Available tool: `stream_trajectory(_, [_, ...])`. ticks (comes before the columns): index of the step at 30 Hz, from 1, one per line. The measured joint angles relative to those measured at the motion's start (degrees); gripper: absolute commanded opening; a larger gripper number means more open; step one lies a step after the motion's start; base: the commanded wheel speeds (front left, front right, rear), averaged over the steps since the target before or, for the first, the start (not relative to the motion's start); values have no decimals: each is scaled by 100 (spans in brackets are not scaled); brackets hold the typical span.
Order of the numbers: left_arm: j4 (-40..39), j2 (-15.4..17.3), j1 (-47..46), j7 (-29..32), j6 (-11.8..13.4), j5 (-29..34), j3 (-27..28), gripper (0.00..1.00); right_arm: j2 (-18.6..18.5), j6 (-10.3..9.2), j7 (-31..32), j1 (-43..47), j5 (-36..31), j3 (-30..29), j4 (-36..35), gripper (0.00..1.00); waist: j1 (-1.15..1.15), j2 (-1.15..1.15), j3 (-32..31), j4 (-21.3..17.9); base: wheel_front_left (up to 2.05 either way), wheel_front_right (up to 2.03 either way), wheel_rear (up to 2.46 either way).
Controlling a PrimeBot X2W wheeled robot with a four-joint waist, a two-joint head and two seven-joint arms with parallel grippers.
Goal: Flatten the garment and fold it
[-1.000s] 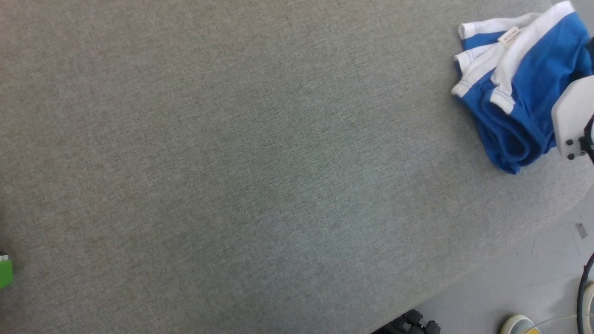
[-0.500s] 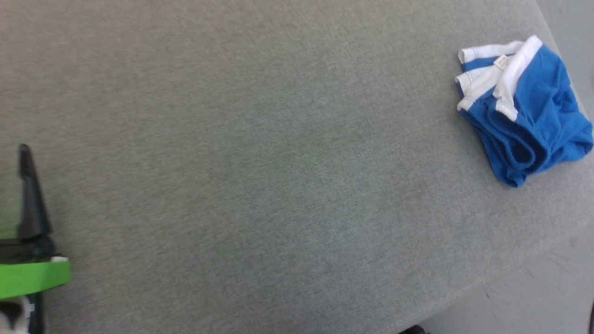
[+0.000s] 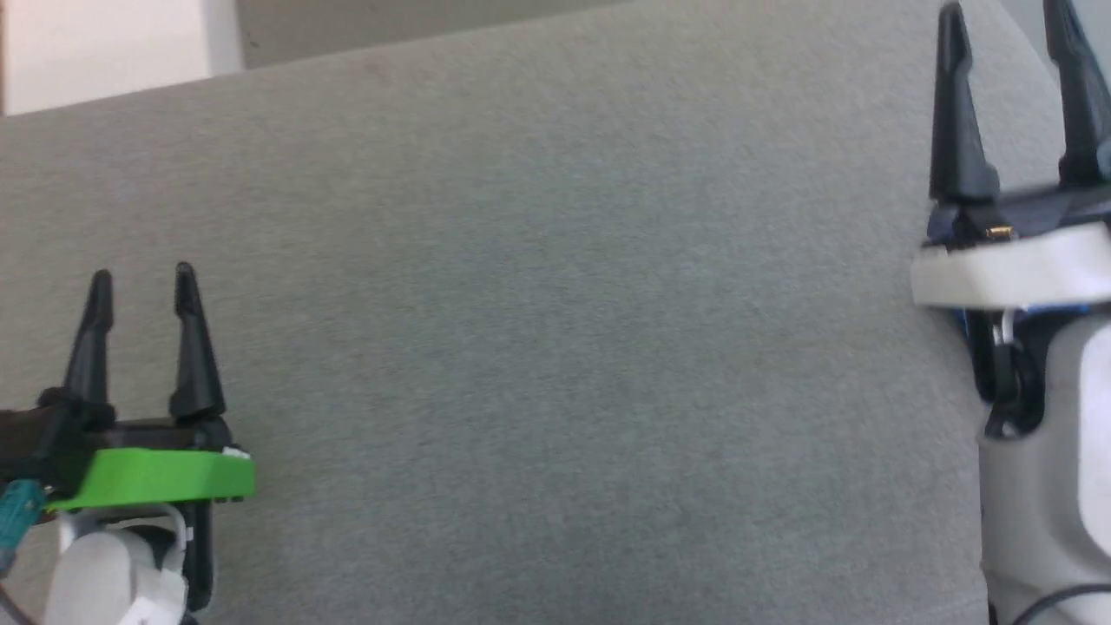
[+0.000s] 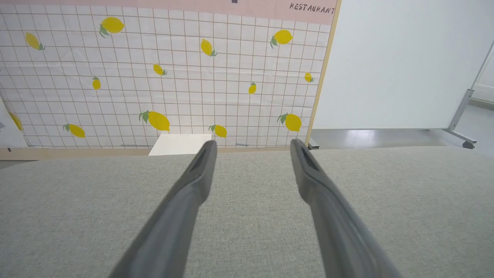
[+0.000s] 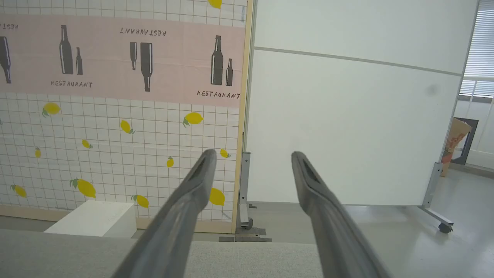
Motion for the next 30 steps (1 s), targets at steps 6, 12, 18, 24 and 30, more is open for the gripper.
stream_trajectory(6, [385,-256,-169,0,-9,105,-91,100,0,0,-577,650,612,-11,400,100,-1,0,-375,478,0,0,0])
stream_trajectory(12, [715,-498,-347,0,-3,193,-149,100,3,-1,-709,1213,878,-11,855,100,0,0,-724,965,0,0,0])
stream_trajectory(18, [917,-603,-361,0,-3,225,-138,100,5,-1,-727,1502,926,82,817,100,0,0,-964,1199,0,0,0])
stream_trajectory(24, [1100,-721,-360,0,-3,297,-176,100,8,-1,-727,1925,917,246,936,100,0,0,-1147,1348,0,0,0])
stream_trajectory(30, [1229,-747,-326,0,-3,365,-263,100,9,-1,-727,2188,900,382,1123,100,0,0,-1225,1356,0,0,0])
